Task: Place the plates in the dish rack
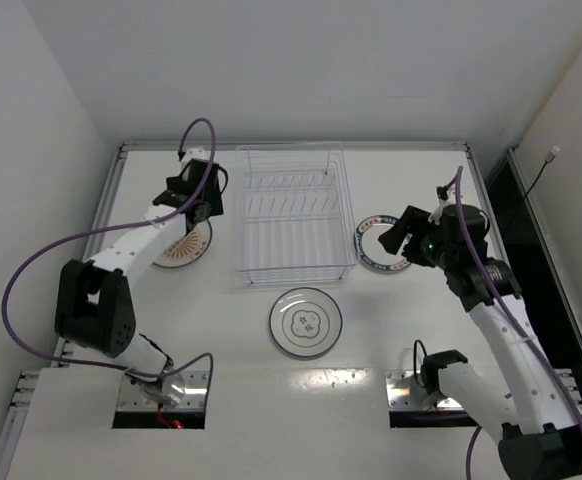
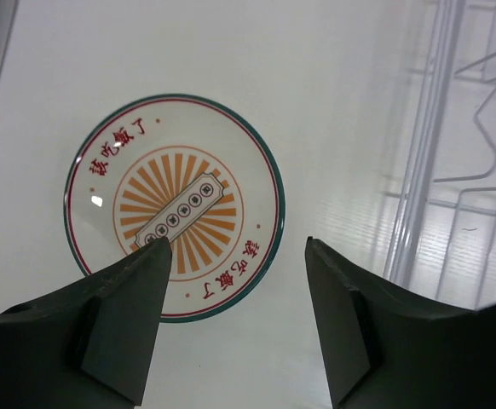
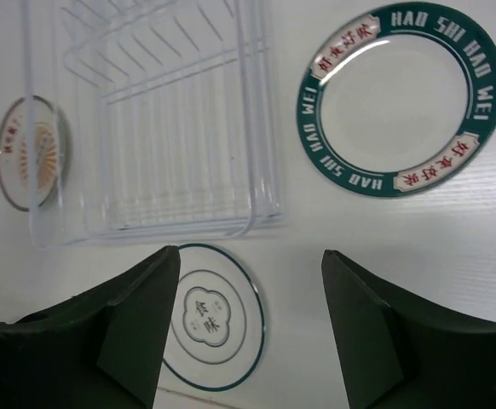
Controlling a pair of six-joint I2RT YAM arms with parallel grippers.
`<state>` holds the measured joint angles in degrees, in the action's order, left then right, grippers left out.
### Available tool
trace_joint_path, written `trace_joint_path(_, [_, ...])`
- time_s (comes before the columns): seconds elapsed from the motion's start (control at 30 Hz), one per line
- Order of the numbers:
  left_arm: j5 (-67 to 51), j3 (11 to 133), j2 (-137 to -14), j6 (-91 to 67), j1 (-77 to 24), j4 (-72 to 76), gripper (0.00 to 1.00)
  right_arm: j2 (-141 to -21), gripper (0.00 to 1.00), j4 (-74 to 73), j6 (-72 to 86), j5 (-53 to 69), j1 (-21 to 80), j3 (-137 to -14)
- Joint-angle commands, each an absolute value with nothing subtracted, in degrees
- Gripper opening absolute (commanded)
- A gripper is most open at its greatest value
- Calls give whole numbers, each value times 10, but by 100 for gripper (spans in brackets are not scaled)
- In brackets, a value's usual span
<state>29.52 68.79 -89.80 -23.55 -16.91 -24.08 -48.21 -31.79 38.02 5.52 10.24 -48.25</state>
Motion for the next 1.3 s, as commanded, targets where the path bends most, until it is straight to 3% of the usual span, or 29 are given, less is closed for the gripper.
trace_joint_path(0.0, [307,666,-846,-231,-171,-199,61,-539,66,-373,346,-1,95,-519])
trace_joint_path(0.2, [263,661,-828,-231,-171,-193,61,-612,64,-373,340,36,68,-550])
trace_joint_path(0.4, [222,661,-817,-231,-171,-188,61,-698,63,-354,330,126,-90,-568])
trace_joint_path(0.53, [222,661,-812,-231,-171,-188,61,-748,59,-312,352,249,-219,-521])
trace_joint_path(0.67, [222,661,-807,-231,-171,-188,61,-792,54,-251,388,322,-280,-445])
trace_joint_path(1.27, [216,666,-812,-236,-171,-199,61,-939,53,-80,486,298,-226,-384])
